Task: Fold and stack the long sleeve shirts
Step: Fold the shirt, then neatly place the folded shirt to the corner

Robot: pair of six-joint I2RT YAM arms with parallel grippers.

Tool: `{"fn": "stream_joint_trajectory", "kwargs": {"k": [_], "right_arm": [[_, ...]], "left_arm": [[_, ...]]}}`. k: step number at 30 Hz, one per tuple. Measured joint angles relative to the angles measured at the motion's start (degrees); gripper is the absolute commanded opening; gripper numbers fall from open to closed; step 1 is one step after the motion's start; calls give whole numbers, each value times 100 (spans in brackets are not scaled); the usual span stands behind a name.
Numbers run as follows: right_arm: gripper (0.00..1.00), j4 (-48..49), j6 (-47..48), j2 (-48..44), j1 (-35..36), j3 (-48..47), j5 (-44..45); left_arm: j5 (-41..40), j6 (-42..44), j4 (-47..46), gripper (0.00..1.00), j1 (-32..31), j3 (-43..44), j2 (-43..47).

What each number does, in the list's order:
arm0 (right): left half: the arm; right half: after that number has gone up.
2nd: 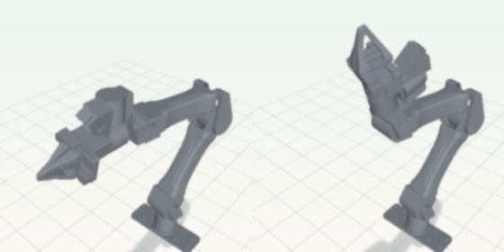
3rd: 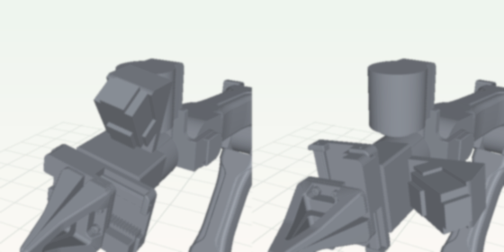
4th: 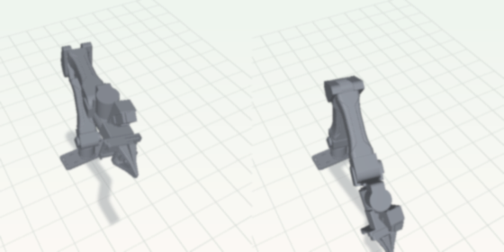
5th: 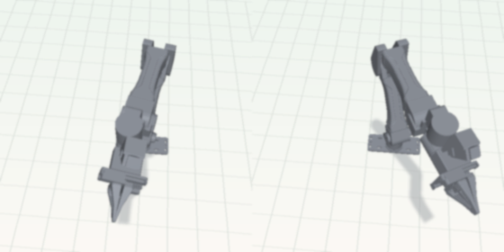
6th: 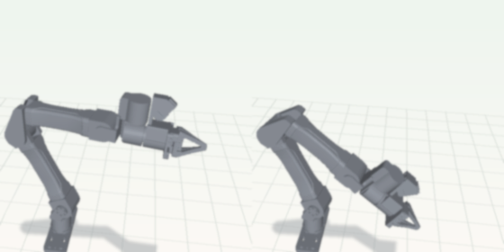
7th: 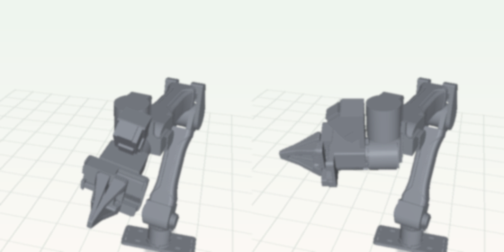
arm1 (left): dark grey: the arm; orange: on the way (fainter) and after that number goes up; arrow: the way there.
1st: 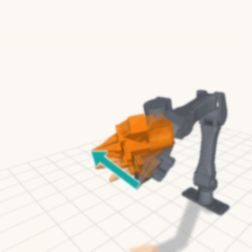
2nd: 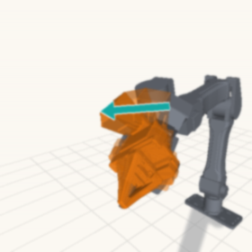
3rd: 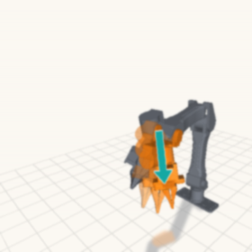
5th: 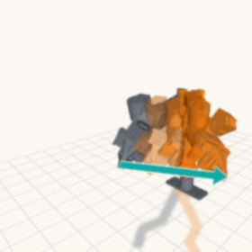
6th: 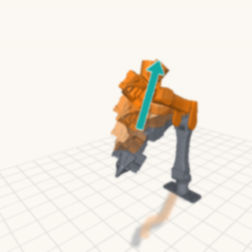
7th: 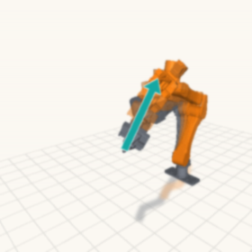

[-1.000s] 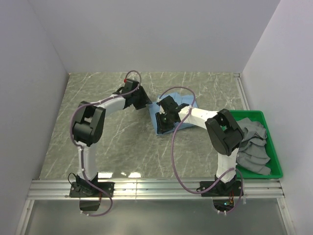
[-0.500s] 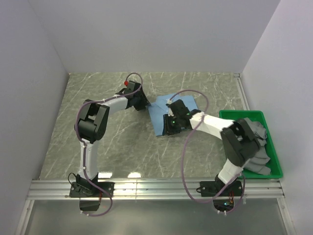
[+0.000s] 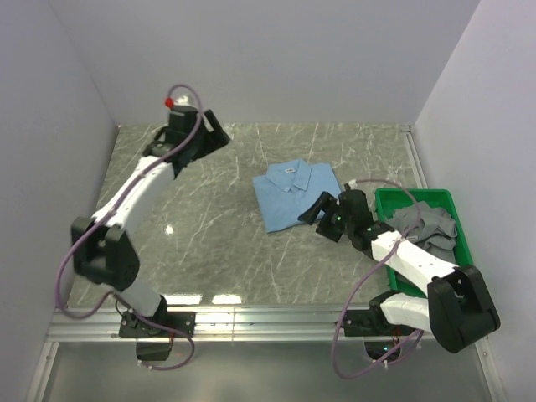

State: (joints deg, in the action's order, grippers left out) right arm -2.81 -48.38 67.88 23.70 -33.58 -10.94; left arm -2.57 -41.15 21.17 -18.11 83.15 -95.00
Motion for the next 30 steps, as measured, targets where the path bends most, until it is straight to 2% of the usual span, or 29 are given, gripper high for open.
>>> {"fn": "stream_joint_trajectory", "kwargs": {"k": [5,11,15,23,26,27,29,30], "right_arm": [[84,417,-1049,-24,-164,686,140],[79,1606,-2269,238,-175,1224,448],[73,2157,-2852,828,-175,1311,686],[71,2979,-3541,1626,-81,1167,1108],[64,3075,-3731,1904,9,988,1220],[58,3091,-3770,1989,42,929,1246],[52,3060,-3836,2155,96,802,1303],[43,3064,-3873,2229,116,761,1311]], "left_arm": [[-299,514,302,86,409,-164,1239],[-791,955,365,88,623,-1248,2365],[-951,1078,361,87,719,-1847,2487],[-1202,1204,326,86,789,-2245,2514],[-1263,1222,306,86,791,-2245,2542],[-1281,1224,306,86,791,-2245,2544],[-1300,1237,306,86,791,-2245,2553],[-1320,1246,306,86,791,-2245,2553]]}}
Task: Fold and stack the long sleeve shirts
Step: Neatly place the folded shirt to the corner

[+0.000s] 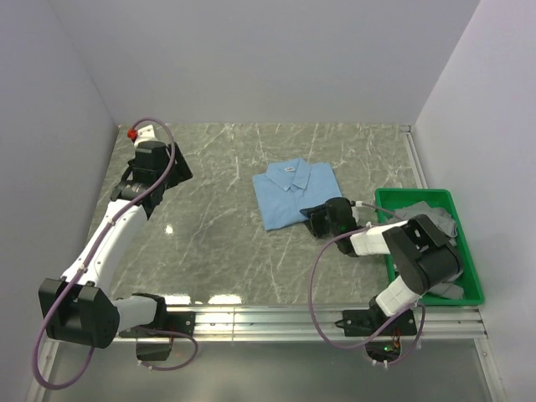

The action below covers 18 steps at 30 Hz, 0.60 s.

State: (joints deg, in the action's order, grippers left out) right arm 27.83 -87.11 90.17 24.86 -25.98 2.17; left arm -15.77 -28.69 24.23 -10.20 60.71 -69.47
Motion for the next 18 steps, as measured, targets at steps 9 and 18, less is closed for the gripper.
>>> {"fn": "stream_joint_trajectory", "kwargs": {"k": [9,18], "right_arm": [[10,-234,-42,400,-4,-472,201],[1,-772,201,1233,-710,-2009,249]], "left_arm": [[-48,17,0,86,0,0,0],[-122,44,0,86,0,0,4]]}}
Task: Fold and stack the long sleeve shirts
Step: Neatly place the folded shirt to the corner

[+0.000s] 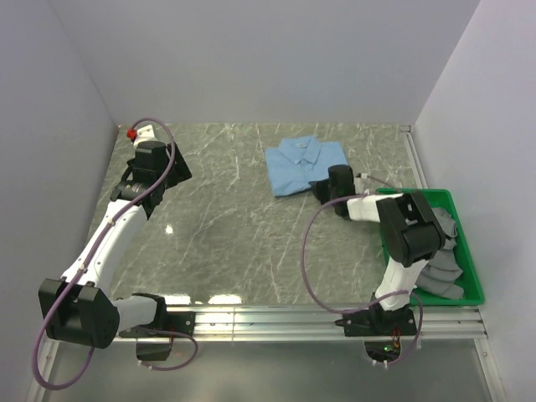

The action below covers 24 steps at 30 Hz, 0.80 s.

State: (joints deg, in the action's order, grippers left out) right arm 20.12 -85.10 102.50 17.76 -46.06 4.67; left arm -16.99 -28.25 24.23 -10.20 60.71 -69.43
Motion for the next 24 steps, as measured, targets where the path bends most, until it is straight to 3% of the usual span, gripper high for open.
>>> {"fn": "stream_joint_trajectory", "kwargs": {"k": [11,21,24], "right_arm": [[0,-1182,841,1198,-1838,-2354,-424],[0,-1912,1602,1504,-3053,-3064,-1025],[0,-2205,1934,1943,-3281,-3757,-1432]], "left_arm": [[-59,13,2,86,0,0,72],[-96,13,2,86,4,-2,72],[-96,13,0,86,4,-2,72]]}}
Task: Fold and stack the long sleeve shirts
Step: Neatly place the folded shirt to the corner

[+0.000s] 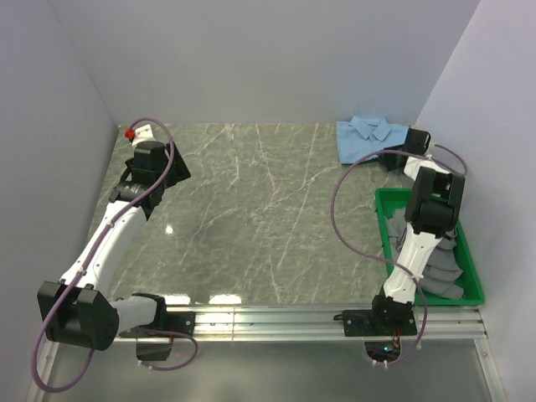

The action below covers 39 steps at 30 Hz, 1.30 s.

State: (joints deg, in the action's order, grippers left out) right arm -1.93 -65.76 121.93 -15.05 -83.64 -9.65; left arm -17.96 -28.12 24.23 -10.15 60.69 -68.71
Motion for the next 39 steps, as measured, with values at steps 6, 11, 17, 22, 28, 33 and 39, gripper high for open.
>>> {"fn": "stream_joint_trajectory", "kwargs": {"k": [6,11,17,22,28,33,39], "right_arm": [[1,-317,590,433,-229,-529,-463],[2,-376,726,435,-289,-511,-551],[9,-417,820,424,-302,-295,-551],[40,-433,855,367,-323,-212,-590],[81,-562,999,-42,-328,50,-494],[85,-741,1152,-826,-332,358,-273],[89,-1075,1482,-2229,-240,686,85]], "left_arm": [[-15,2,-11,86,0,-9,0],[-26,0,-46,86,0,-26,0],[-42,2,-81,86,0,-39,44],[-42,2,-83,86,0,-46,153],[-46,2,-83,87,0,-46,260],[-46,2,-83,88,0,-46,361],[-46,2,-81,92,0,-48,590]]}}
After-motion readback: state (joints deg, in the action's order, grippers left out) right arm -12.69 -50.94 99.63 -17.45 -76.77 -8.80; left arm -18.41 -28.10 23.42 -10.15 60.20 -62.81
